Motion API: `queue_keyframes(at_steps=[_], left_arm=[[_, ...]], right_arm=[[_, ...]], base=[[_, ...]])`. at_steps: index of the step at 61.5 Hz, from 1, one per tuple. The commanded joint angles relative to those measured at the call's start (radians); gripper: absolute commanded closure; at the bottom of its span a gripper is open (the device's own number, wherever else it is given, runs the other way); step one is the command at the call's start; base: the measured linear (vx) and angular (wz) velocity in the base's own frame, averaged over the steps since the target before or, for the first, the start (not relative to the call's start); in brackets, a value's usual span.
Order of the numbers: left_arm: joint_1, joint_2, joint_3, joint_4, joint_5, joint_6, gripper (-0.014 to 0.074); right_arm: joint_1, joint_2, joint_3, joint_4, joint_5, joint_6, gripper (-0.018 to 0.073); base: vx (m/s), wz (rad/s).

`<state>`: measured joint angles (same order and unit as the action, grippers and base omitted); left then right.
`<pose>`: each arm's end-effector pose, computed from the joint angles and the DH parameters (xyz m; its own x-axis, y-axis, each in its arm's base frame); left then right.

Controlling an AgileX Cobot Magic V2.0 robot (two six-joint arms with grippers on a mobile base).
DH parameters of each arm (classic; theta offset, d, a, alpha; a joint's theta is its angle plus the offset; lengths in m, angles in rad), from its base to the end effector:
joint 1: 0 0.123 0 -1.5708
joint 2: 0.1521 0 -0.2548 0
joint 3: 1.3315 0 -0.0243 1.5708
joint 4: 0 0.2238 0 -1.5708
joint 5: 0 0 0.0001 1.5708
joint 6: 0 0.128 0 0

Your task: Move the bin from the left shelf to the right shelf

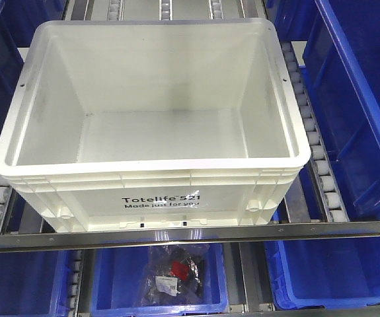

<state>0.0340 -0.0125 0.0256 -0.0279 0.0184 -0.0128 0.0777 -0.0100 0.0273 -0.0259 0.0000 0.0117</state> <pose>0.0968 0.0032 0.2063 0.0570 -0.0388 -0.9976 -0.0312 0.9987 -0.0406 0.0967 0.0075 0.2078 0.0707 -0.0087 -0.9975 -0.0766 0.9970 -0.0142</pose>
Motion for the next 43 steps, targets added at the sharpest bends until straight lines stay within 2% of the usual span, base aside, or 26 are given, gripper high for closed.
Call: queue_keyframes(at_steps=[1, 43], left_arm=[[0.002, -0.012, -0.018, -0.007, -0.072, -0.007, 0.0604], [0.002, -0.012, -0.018, -0.007, -0.072, -0.007, 0.0604]], right_arm=[[-0.002, -0.011, 0.019, -0.011, -0.070, -0.004, 0.0567], [-0.002, -0.011, 0.018, -0.011, -0.077, -0.006, 0.0567]], base=[[0.00, 0.00], [0.00, 0.00]])
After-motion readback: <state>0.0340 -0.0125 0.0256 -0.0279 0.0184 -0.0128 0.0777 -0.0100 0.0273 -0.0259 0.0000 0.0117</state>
